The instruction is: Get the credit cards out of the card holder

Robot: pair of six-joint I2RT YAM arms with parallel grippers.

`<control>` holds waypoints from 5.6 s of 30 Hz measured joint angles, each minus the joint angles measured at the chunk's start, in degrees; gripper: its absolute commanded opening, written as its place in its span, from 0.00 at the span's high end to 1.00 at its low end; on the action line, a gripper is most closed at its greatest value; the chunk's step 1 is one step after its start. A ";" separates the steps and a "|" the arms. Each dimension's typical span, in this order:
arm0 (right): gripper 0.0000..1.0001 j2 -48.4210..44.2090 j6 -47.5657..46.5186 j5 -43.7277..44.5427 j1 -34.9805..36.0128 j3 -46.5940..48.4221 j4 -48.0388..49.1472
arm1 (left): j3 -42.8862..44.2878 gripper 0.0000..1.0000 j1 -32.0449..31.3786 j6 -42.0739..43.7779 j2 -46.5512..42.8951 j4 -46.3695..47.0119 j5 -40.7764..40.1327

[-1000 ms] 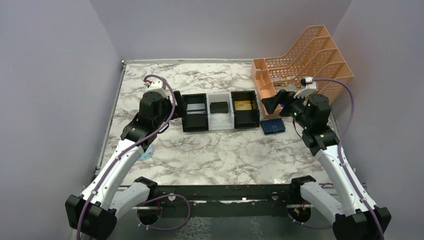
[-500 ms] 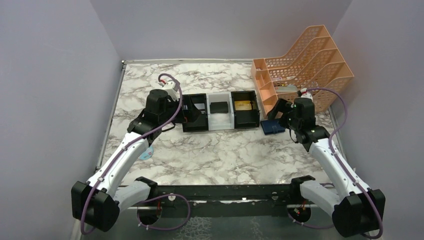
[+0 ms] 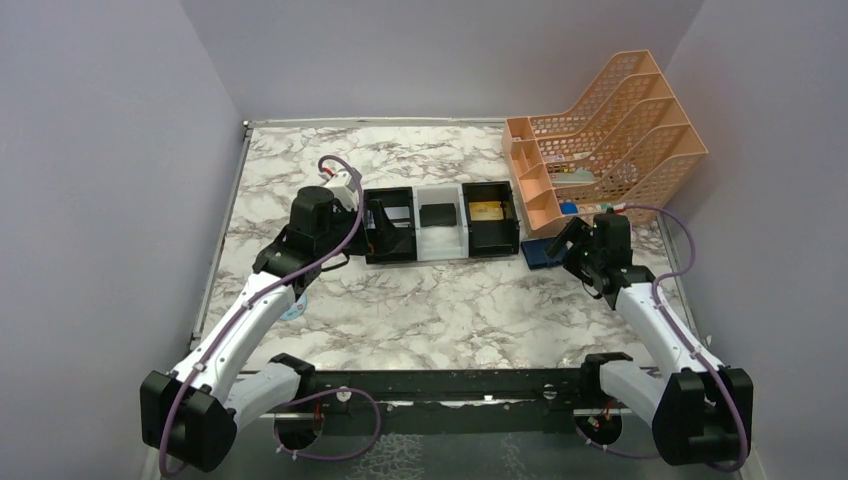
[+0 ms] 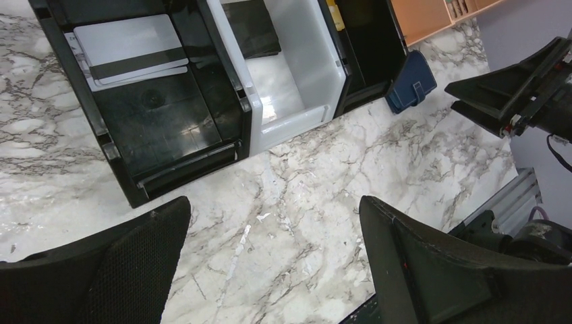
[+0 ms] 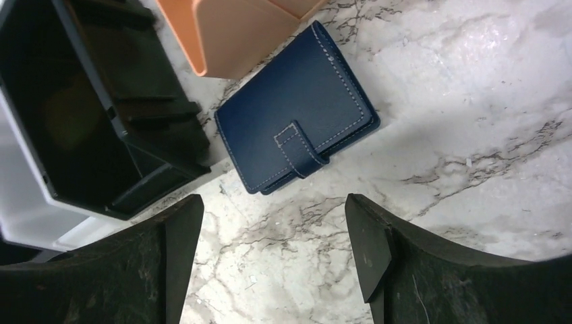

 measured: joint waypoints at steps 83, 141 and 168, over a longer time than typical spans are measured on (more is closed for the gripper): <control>0.91 5.64 7.39 2.01 -0.31 -13.09 23.71 | -2.12 0.09 0.00 -0.70 -9.35 -0.61 -7.89; 0.89 11.80 -7.52 -51.10 14.47 -9.68 16.79 | -26.21 0.11 -21.24 -21.79 13.00 38.03 4.72; 0.61 28.37 -4.46 -49.83 15.15 -11.28 29.75 | -23.37 0.78 -29.51 -29.29 29.92 51.34 -2.34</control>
